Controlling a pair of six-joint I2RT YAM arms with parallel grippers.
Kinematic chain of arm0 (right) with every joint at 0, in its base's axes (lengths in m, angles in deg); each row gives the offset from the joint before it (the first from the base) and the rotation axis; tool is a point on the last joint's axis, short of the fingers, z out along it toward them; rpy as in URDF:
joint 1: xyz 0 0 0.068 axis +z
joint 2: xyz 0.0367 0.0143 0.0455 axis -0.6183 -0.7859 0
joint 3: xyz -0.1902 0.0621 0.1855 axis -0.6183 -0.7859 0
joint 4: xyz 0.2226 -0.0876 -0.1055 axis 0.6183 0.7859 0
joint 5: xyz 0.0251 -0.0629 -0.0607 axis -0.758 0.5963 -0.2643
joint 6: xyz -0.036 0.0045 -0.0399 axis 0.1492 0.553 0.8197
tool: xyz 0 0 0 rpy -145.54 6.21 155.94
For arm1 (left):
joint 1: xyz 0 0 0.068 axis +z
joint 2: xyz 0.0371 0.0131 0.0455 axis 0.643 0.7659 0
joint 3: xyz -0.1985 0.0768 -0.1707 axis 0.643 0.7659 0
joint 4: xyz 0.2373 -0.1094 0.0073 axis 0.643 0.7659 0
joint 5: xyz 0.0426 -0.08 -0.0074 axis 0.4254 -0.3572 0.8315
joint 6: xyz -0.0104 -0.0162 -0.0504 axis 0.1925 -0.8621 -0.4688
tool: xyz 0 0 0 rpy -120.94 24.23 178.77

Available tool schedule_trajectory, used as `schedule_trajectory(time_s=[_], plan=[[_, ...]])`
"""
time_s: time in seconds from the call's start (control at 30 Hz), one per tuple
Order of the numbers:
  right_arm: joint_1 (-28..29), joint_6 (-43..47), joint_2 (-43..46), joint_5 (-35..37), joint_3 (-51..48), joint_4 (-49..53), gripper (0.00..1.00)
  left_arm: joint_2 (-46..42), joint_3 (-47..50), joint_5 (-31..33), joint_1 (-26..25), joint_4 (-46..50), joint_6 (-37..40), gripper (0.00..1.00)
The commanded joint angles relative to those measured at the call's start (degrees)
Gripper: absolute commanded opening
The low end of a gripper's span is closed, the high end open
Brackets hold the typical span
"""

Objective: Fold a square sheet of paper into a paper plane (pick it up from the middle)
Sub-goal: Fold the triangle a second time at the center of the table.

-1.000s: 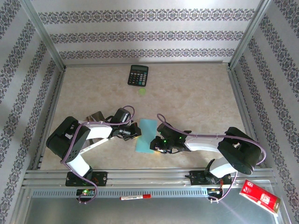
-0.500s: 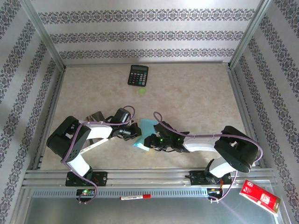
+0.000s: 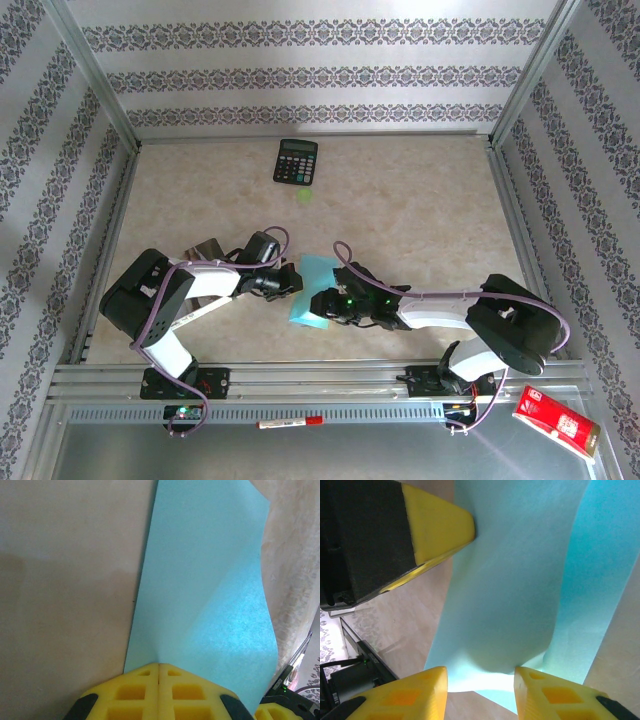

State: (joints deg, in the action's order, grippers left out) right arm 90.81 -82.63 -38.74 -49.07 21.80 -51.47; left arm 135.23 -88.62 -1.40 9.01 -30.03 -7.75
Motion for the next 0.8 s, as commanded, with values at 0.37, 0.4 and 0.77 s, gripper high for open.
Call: schedule_trajectory(time_s=[0.37, 0.4, 0.77], plan=[[-3.54, 6.21, 0.22, 1.73, 2.28, 0.74, 0.5, 2.23, 2.36, 2.28, -0.35, 6.18, 1.45, 0.0], [-3.87, 6.79, 0.01, 1.56, 2.67, 1.02, 0.5, 2.18, 2.31, 2.22, -0.3, 6.27, 1.53, 0.0], [-7.57, 10.98, -1.63, -0.8, 5.37, 3.4, 0.52, 1.75, 2.24, 2.24, -0.36, 6.45, 1.4, 0.0]])
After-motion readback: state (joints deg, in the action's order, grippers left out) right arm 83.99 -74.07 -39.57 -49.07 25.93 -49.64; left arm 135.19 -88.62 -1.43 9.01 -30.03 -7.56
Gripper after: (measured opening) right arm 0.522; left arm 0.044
